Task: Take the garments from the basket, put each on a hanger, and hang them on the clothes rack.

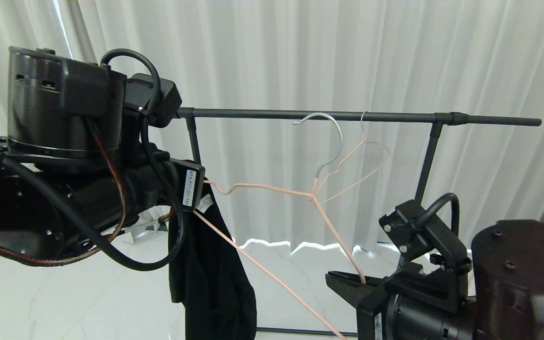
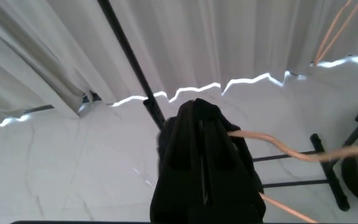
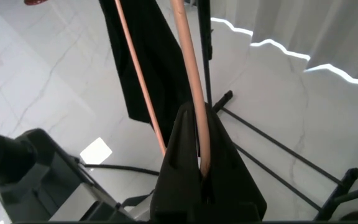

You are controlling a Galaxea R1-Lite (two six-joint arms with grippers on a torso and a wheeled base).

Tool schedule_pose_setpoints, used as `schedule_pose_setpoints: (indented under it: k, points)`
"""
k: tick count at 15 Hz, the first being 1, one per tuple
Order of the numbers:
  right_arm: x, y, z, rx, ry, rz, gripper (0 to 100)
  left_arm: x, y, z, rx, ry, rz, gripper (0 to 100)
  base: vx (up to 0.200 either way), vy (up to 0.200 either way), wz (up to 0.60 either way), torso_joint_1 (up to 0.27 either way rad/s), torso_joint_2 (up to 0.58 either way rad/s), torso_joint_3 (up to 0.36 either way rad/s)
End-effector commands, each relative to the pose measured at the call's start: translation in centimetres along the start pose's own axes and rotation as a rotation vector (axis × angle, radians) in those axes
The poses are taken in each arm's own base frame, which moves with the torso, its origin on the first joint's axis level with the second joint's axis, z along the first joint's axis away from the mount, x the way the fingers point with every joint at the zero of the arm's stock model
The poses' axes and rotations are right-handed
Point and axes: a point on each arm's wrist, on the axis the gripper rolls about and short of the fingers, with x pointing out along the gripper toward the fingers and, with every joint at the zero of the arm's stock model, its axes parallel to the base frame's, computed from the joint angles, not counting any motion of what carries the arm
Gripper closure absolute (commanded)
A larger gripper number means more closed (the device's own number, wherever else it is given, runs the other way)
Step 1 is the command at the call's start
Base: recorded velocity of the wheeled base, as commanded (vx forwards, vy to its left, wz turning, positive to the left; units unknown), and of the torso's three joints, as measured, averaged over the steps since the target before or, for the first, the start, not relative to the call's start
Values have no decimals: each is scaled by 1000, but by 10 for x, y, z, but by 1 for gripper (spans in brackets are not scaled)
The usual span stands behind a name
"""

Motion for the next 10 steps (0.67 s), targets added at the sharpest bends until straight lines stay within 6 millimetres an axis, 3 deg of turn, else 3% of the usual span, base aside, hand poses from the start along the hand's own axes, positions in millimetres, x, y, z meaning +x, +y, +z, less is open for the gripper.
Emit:
schedule_pose_setpoints:
  k: [1,10]
  points:
    - [15,1,-3,-1,13,-15,100,-6,-3,2,-1,-16,-21,100,0,0,0,0,0,0]
    - [43,11,-4,-2,27,-5,100,-38,-25,18,-28,-110,-159,100,0,0,0,0,0,0]
